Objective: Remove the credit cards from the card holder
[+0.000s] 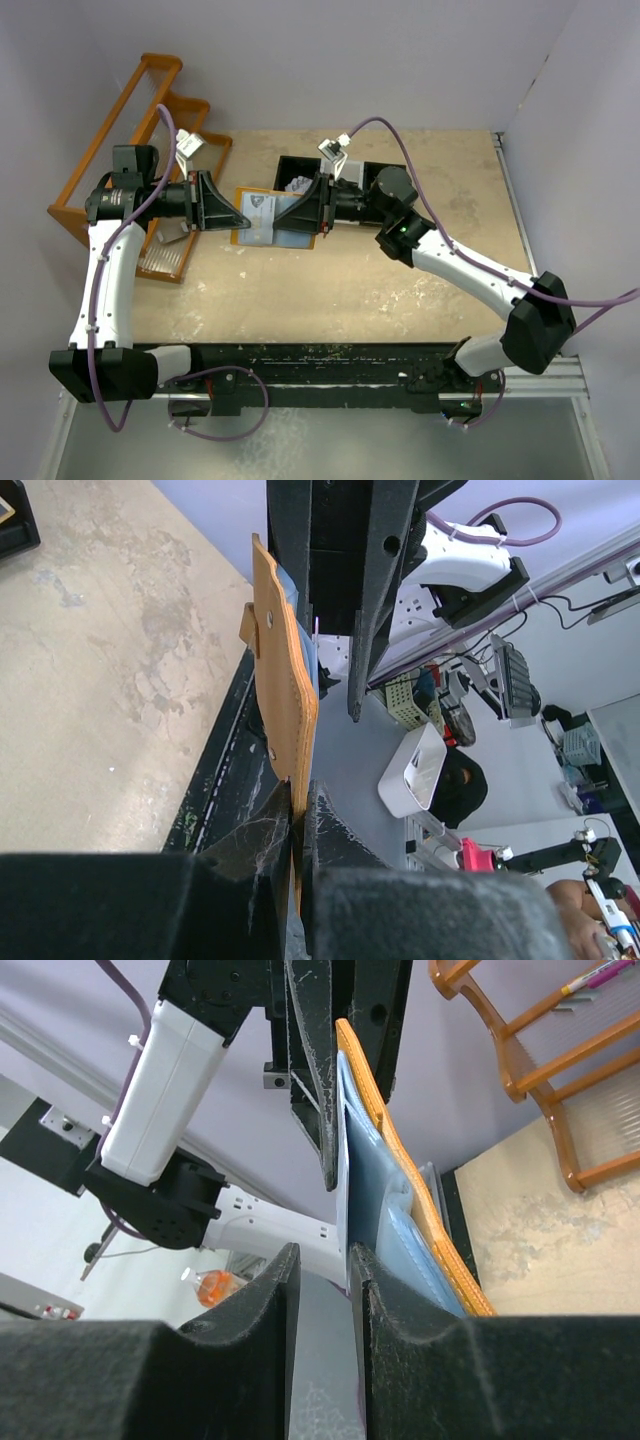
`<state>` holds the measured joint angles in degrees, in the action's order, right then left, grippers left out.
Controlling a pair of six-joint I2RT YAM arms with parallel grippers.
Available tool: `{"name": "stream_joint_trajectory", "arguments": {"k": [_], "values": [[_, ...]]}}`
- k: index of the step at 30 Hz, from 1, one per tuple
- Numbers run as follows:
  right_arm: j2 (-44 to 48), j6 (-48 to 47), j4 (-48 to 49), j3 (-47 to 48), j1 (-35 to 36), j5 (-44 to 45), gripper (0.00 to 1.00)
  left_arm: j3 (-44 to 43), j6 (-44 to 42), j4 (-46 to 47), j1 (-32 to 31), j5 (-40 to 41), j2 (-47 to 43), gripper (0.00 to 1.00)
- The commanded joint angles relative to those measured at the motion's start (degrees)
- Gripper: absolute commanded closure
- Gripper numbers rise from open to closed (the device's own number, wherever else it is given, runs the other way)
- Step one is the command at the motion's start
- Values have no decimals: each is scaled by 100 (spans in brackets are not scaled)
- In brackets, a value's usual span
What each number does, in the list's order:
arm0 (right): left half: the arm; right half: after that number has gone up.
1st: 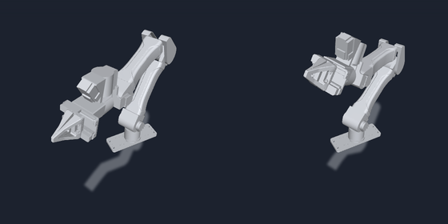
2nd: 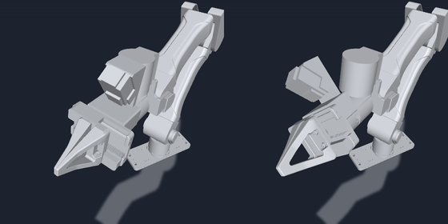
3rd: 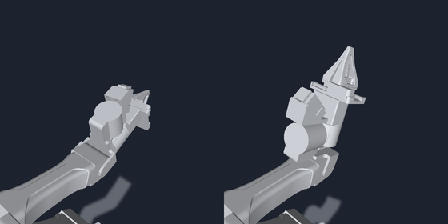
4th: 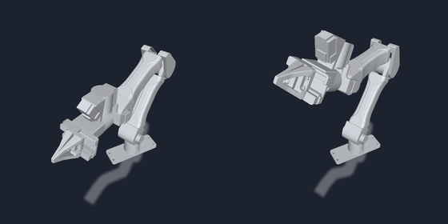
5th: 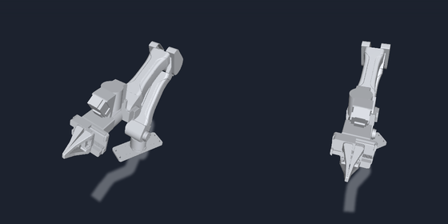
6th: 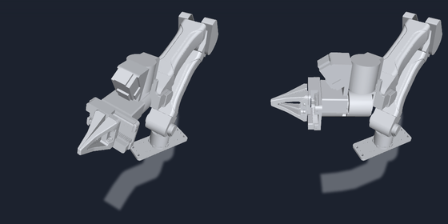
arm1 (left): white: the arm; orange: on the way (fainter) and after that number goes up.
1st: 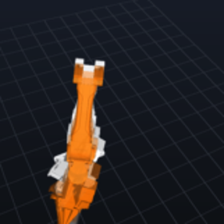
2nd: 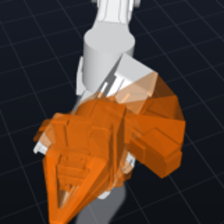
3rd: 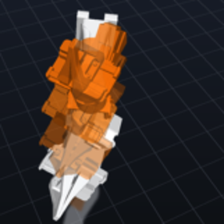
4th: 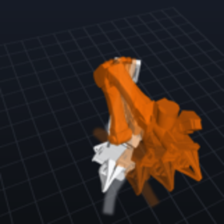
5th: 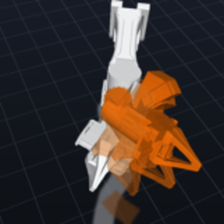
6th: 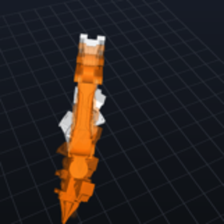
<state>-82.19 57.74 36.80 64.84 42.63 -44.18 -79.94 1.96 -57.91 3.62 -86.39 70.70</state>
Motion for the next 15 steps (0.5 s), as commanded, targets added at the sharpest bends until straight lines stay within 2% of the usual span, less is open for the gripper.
{"name": "stream_joint_trajectory", "arguments": {"k": [1,8,15], "values": [[-54,102,417,143,-25,-6,70,-80,120,242,-28,-342,-165,95],[-186,129,435,175,8,120,73,-49,138,269,-26,-168,-200,94],[-219,358,790,55,8,17,90,-33,174,309,-23,-213,-245,93]]}}
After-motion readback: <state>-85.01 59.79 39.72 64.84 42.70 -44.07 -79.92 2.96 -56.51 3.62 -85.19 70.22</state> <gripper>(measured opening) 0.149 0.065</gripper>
